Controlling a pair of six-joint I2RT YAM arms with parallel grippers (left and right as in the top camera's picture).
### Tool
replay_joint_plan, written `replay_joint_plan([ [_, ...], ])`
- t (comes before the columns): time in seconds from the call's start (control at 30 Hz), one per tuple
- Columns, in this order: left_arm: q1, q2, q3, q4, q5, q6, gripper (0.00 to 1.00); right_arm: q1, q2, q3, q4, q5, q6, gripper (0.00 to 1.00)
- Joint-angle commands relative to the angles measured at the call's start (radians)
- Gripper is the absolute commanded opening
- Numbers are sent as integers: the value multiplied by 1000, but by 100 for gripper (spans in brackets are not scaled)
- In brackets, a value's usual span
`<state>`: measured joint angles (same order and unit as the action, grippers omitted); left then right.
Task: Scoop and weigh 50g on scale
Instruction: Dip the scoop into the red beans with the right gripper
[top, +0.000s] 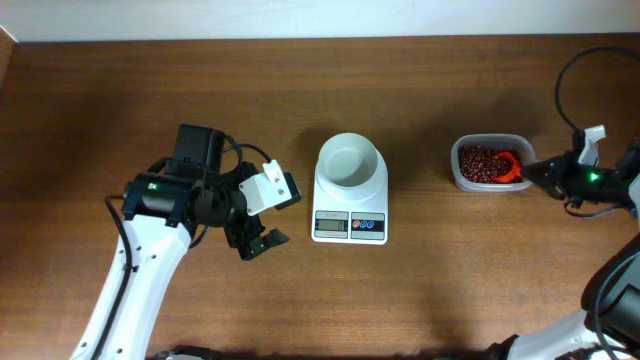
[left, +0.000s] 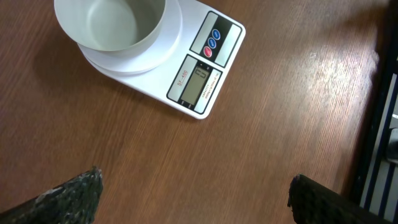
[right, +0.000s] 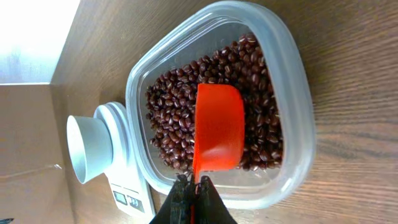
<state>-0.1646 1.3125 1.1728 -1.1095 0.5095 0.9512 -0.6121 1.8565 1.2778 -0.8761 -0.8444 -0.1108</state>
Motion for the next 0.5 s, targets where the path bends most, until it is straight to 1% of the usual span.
replay_joint_plan([
  [0.0, -4, -2, -3, 2, 18, 16, 99, -23, -12, 22, -14, -50, -5, 4],
  [0.2, -4, -2, -3, 2, 18, 16, 99, -25, -12, 23, -26, -121, -5, 4],
  [0.47, -4, -2, -3, 2, 18, 16, 99, -25, -12, 22, -45, -133, -5, 4],
])
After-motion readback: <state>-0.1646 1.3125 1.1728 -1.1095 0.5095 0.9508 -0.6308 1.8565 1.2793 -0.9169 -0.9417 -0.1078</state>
